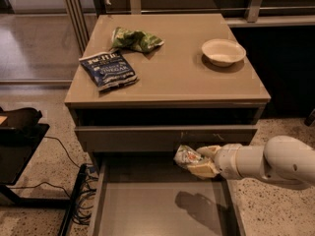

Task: Place 7up can into middle drawer

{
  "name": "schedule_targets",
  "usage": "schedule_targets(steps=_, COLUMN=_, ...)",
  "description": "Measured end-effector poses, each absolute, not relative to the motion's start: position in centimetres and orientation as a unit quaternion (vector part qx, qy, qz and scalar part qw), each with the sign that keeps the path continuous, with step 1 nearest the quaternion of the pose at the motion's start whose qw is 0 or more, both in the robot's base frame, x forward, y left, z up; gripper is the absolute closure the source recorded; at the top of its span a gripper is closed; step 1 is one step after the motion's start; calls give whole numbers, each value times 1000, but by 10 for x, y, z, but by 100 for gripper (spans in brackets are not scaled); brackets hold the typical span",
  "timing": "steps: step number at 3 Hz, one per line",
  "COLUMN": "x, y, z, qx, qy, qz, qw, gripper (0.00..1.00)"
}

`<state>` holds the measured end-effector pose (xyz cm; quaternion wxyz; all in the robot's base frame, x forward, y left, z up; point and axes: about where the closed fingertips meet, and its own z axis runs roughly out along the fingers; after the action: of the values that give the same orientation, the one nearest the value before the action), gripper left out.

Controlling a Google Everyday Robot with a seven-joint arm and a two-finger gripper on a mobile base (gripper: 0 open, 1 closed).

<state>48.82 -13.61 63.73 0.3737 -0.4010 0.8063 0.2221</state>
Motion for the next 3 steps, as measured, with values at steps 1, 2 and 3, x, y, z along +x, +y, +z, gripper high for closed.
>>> schedule_targets(steps=1, x=489, y=-140, z=598, qx=-413, qy=819, qz=218, qw=334, gripper=100)
schedule_targets(steps=2, x=489, y=-140, z=598, qx=-413, qy=819, qz=218, qw=334, gripper=100)
schedule_targets(steps=3, x=490, y=-129, z=581, qx=-402, qy=819, qz=241, qw=331, gripper=100)
